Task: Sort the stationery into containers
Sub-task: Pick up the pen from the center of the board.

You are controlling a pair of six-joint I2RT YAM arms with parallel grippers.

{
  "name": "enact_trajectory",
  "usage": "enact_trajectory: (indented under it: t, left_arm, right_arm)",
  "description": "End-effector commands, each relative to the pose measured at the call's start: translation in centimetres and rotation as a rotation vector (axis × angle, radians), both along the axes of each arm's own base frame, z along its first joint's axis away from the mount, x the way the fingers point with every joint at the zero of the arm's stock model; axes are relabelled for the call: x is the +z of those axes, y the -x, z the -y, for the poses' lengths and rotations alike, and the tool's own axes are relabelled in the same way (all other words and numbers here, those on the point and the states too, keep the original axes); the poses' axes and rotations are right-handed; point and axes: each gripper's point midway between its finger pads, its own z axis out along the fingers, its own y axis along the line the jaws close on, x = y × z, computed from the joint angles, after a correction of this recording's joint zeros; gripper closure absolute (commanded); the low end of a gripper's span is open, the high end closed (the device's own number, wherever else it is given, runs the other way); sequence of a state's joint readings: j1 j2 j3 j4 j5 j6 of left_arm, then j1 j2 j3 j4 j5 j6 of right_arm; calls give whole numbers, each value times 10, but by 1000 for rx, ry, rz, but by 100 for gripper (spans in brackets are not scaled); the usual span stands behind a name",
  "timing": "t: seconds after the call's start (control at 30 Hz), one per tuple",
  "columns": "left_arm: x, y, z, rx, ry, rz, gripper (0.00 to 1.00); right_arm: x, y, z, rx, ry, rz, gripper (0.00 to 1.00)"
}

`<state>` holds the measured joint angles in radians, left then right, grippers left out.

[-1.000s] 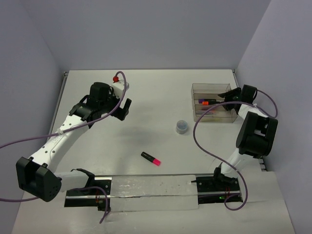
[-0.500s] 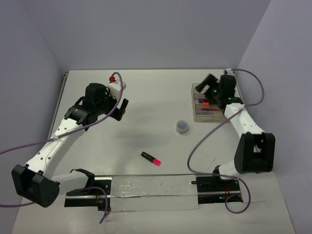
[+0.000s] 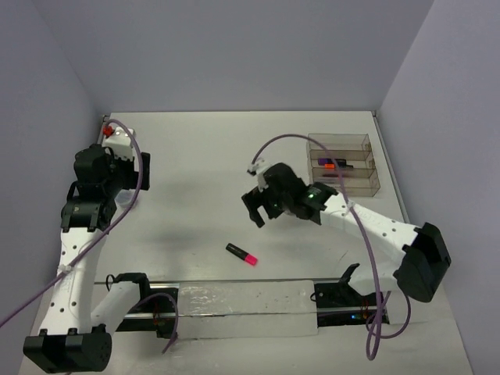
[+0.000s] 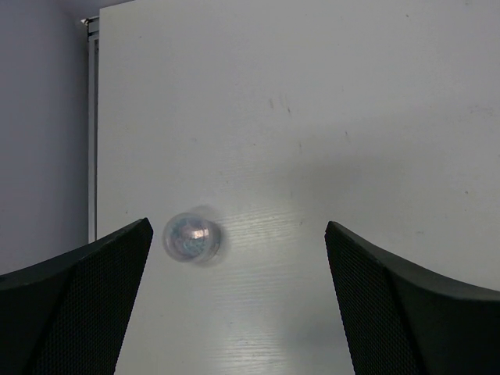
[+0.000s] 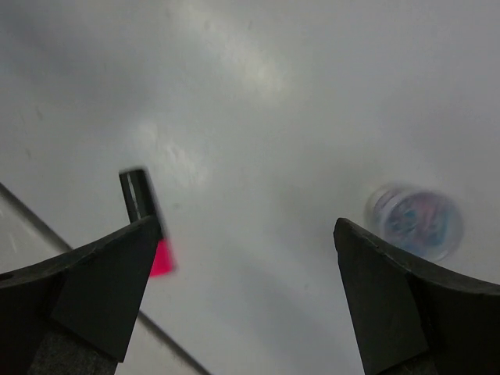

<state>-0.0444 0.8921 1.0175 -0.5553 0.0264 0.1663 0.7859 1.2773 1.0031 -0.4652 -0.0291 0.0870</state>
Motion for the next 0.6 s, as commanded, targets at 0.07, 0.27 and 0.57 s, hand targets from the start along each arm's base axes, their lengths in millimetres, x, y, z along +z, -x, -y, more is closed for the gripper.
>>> enact_trajectory:
  t: [0.07,0.27,0.57]
  left_arm:
    - [17,3,-23,74,101,73,1]
    - [14,7,-29,78,158,87,1]
    - [7,5,-37,108,156,74,1]
  right_arm:
    - [-61,50,-10,97,271,-56,0]
    - [-104,95,-46,237,296,-113,0]
    - [-155,111,-66,333,386,-173,5]
